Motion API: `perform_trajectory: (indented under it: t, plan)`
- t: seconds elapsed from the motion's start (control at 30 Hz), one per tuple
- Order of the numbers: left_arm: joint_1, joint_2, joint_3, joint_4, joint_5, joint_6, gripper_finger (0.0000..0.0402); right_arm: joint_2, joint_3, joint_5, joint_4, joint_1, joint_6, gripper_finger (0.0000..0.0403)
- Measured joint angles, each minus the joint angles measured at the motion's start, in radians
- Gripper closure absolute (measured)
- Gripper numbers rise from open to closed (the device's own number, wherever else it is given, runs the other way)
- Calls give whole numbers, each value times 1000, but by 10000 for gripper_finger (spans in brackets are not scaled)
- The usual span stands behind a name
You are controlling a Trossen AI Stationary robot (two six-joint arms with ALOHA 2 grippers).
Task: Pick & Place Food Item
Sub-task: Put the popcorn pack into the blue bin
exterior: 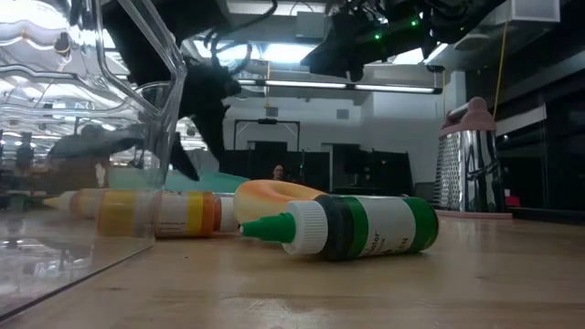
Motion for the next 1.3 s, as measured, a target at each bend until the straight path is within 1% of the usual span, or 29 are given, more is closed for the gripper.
perform_trajectory:
  t: [0.23,0.4,0.57,0.73,0.9,1.07,1.23,1.3]
  plan:
    - [43,52,-1,-46,23,10,178,0,0,-25,0,0,7,181]
    - [64,139,-1,6,62,57,178,0,0,-32,0,1,8,181]
    - [68,203,7,9,56,71,178,0,0,-48,-1,1,8,181]
    - [67,215,5,50,25,50,178,0,0,-55,-1,1,7,181]
    - [82,212,1,127,28,37,182,0,0,-55,-1,1,7,181]
    - [99,214,1,133,44,-9,208,0,0,-55,-1,1,12,181]
    - [101,214,-1,136,66,-60,253,0,0,-55,-1,1,14,181]
    - [102,214,-9,163,75,-78,269,0,0,-56,-1,1,15,181]
